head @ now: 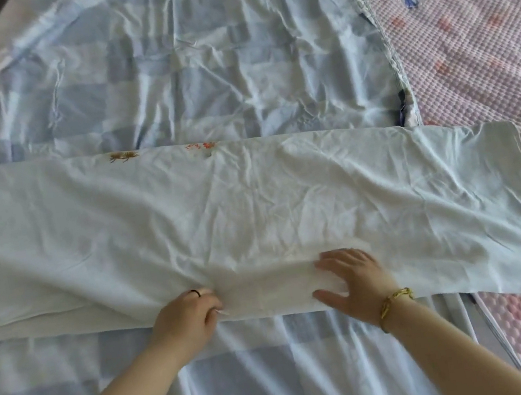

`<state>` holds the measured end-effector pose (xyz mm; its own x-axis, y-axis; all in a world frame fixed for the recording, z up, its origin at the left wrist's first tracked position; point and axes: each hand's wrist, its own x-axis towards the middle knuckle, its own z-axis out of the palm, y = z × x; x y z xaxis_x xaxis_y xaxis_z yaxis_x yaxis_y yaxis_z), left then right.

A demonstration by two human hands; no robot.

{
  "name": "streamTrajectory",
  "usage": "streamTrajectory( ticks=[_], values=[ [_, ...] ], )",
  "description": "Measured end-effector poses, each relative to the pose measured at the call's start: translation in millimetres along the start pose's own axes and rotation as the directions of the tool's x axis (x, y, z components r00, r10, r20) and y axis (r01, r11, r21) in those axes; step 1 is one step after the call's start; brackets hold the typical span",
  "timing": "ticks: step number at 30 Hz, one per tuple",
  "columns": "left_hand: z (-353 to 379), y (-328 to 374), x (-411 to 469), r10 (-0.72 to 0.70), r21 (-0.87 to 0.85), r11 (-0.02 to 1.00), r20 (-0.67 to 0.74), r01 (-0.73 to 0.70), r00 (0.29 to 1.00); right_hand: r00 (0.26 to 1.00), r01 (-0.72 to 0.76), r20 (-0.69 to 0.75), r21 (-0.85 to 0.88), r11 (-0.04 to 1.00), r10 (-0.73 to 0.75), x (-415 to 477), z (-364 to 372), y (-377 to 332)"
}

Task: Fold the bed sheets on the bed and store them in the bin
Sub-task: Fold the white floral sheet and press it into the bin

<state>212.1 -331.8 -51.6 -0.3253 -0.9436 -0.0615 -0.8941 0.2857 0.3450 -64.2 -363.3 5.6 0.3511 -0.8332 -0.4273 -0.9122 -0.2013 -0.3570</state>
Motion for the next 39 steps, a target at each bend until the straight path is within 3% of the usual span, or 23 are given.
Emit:
streamTrajectory(
  ticks=[1, 4, 8, 13, 15, 17, 19, 22, 24, 26, 28, 30, 32, 34, 36, 39],
  values=[
    [6, -3, -3, -0.036, -0.044, 0.998, 0.003, 0.036, 0.999, 0.996, -0.014, 0.089, 0.01, 1.0, 0.013, 2, 6, -12],
    [-1, -7, -7, -0.119, 0.001, 0.993, 0.012, 0.119, 0.993, 0.989, -0.04, 0.137, -0.158, 0.987, 0.062, 11, 28, -29],
    [-18, -38, -26, -0.4, 0.059, 0.916, 0.055, 0.397, 0.915, 0.991, -0.03, 0.123, -0.215, 0.976, 0.058, 14, 44, -25],
    [-51, -81, -58, -0.492, 0.126, 0.858, -0.069, 0.497, 0.868, 0.994, -0.015, 0.096, -0.316, 0.949, 0.048, 19, 39, -31],
    [-68, -89, -63, -0.553, 0.071, 0.825, -0.098, 0.561, 0.827, 0.993, 0.051, 0.119, -0.333, 0.942, -0.011, 24, 33, -43],
    [-70, -95, -65, -0.734, -0.138, 0.677, -0.07, 0.723, 0.675, 0.988, 0.087, 0.152, -0.313, 0.946, -0.041, 28, 26, -68],
    [-72, -106, -66, -0.886, -0.467, 0.395, 0.035, 0.791, 0.463, 0.992, 0.087, 0.117, -0.324, 0.942, -0.052, 37, 24, -105],
    [-75, -148, -69, -0.977, -0.799, -0.006, 0.134, 0.601, 0.169, 0.989, 0.114, 0.118, -0.246, 0.963, -0.087, 58, 23, -167],
    [-80, -170, -69, -0.966, -0.907, -0.209, 0.249, 0.366, 0.066, 0.979, 0.172, 0.142, -0.207, 0.963, -0.144, 74, 36, -190],
    [-87, -201, -69, -0.939, -0.928, -0.338, 0.344, 0.157, 0.017, 0.984, 0.102, 0.158, -0.142, 0.985, -0.079, 91, 48, -215],
    [-95, -222, -74, -0.926, -0.918, -0.376, 0.378, 0.124, -0.011, 0.988, 0.047, 0.148, -0.104, 0.993, -0.031, 101, 60, -237],
    [-108, -243, -81, -0.962, -0.922, -0.272, 0.271, 0.277, -0.042, 0.995, -0.033, 0.096, -0.064, 0.997, 0.039, 111, 65, -261],
    [-121, -256, -94, -0.975, -0.912, -0.212, 0.222, 0.353, -0.012, 0.995, -0.074, 0.061, -0.049, 0.996, 0.077, 121, 66, -277],
    [-126, -270, -108, -0.959, -0.857, -0.243, 0.282, 0.455, 0.019, 0.993, -0.084, 0.081, -0.062, 0.995, 0.089, 134, 67, -297],
    [-126, -280, -119, -0.933, -0.803, -0.265, 0.353, 0.533, 0.068, 0.98, -0.059, 0.186, -0.08, 0.995, 0.073, 144, 75, -314],
    [-122, -294, -123, -0.929, -0.804, -0.219, 0.345, 0.552, 0.134, 0.934, -0.065, 0.339, -0.146, 0.987, 0.112, 157, 88, -328]
  ],
)
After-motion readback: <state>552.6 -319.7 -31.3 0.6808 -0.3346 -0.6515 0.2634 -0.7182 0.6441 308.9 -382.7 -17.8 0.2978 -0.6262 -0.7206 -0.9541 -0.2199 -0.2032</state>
